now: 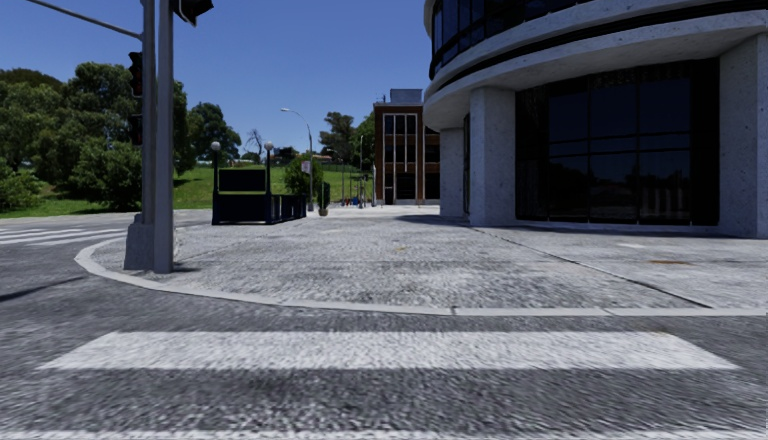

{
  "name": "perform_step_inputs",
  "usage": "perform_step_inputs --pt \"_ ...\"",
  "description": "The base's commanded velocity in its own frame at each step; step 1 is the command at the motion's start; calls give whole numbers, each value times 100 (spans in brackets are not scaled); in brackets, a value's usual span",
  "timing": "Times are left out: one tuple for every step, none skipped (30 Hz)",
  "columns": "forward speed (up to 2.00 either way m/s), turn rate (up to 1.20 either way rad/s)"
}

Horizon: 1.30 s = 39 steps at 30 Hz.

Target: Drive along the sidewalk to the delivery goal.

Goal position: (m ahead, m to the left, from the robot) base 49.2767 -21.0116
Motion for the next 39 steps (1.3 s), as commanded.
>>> perform_step_inputs --pt "200 0" --pt "200 0" --pt "200 0" --pt "200 0" --pt "200 0" --pt "200 0" --pt "200 0" --pt "200 0" --pt "200 0" --pt "200 0" --pt "200 0" --pt "200 0" --pt "200 0" --pt "200 0" --pt "200 0" --pt "200 0" --pt "200 0" --pt "200 0" --pt "200 0" --pt "200 0" --pt "200 0" --pt "197 0" --pt "171 0" --pt "171 0" --pt "159 0" --pt "151 0" --pt "145 0" --pt "143 0" --pt "142 0" --pt "141 0" --pt "141 0" --pt "141 0" --pt "141 0" --pt "141 0" --pt "141 0" --pt "141 0" --pt "141 0" --pt "141 0" --pt "141 0"
